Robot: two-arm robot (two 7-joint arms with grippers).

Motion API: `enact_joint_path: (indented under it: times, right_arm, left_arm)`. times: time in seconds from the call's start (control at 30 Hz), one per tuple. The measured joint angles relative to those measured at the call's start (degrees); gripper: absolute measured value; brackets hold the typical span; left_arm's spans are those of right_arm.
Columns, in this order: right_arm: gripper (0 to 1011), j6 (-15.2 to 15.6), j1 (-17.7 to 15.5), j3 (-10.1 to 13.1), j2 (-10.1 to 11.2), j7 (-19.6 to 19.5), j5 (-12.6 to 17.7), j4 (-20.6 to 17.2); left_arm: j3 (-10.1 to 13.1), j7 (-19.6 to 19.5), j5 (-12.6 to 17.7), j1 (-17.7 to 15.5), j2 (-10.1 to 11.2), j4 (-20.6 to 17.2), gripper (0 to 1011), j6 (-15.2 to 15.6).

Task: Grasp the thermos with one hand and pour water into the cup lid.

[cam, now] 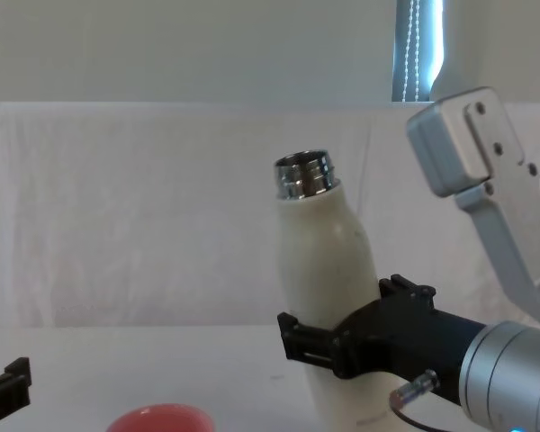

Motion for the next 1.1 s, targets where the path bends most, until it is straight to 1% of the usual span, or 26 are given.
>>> enact_joint_path:
  times: [0.03, 0.1, 0.13, 0.2, 0.23, 0.33, 0.43, 0.57, 0.67, 0.7, 0.73, 0.77, 0.83, 0.87, 0.9, 1.0, 1.1]
  right_arm:
    - [961, 0.0, -0.1, -0.4, 0.4, -0.5, -1.8, -0.3]
    - [961, 0.0, -0.1, -0.8, 0.7, -1.1, -3.7, -0.5]
    - [961, 0.0, -0.1, -1.2, 0.9, -1.7, -5.4, -0.7]
    - [961, 0.1, -0.1, -1.7, 1.2, -2.3, -7.2, -0.8]
    - [961, 0.2, 0.0, -2.2, 1.5, -2.7, -9.0, -1.0]
    - [961, 0.3, 0.3, -2.9, 1.9, -3.1, -11.6, -1.2]
    - [961, 0.9, 0.6, -3.9, 2.4, -3.7, -15.4, -1.6]
    - [961, 1.3, 0.6, -4.5, 2.6, -4.2, -18.1, -1.9]
    - [961, 1.9, 0.8, -5.2, 2.9, -4.8, -21.6, -2.2]
    - [961, 2.0, 0.8, -5.4, 3.0, -4.8, -22.1, -2.3]
    - [961, 2.2, 0.9, -5.8, 3.2, -5.0, -23.7, -2.4]
    - [961, 2.2, 0.9, -5.8, 3.2, -5.0, -23.7, -2.4]
    - [961, 2.6, 1.1, -6.6, 3.6, -5.4, -26.6, -2.5]
    - [961, 2.7, 1.2, -6.9, 3.7, -5.5, -27.5, -2.5]
    - [961, 2.7, 1.2, -6.9, 3.7, -5.5, -27.5, -2.5]
    - [961, 2.8, 1.4, -7.5, 4.1, -5.5, -30.1, -2.5]
    - [961, 2.7, 1.5, -7.9, 4.4, -5.2, -31.5, -2.5]
  left_arm:
    - [0.0, 0.0, 0.0, 0.0, 0.0, 0.0, 1001, 0.0]
    - [0.0, 0.0, 0.0, 0.0, 0.0, 0.0, 1001, 0.0]
    - [0.0, 0.0, 0.0, 0.0, 0.0, 0.0, 1001, 0.0]
    - [0.0, 0.0, 0.0, 0.0, 0.0, 0.0, 1001, 0.0]
    - [0.0, 0.0, 0.0, 0.0, 0.0, 0.0, 1001, 0.0]
    - [0.0, 0.0, 0.0, 0.0, 0.0, 0.0, 1001, 0.0]
    - [0.0, 0.0, 0.0, 0.0, 0.0, 0.0, 1001, 0.0]
    - [0.0, 0.0, 0.0, 0.0, 0.0, 0.0, 1001, 0.0]
    - [0.0, 0.0, 0.0, 0.0, 0.0, 0.0, 1001, 0.0]
    - [0.0, 0.0, 0.0, 0.0, 0.0, 0.0, 1001, 0.0]
    - [0.0, 0.0, 0.0, 0.0, 0.0, 0.0, 1001, 0.0]
    - [0.0, 0.0, 0.0, 0.0, 0.0, 0.0, 1001, 0.0]
    - [0.0, 0.0, 0.0, 0.0, 0.0, 0.0, 1001, 0.0]
    - [0.0, 0.0, 0.0, 0.0, 0.0, 0.0, 1001, 0.0]
    - [0.0, 0.0, 0.0, 0.0, 0.0, 0.0, 1001, 0.0]
    - [0.0, 0.0, 0.0, 0.0, 0.0, 0.0, 1001, 0.0]
    - [0.0, 0.0, 0.0, 0.0, 0.0, 0.0, 1001, 0.0]
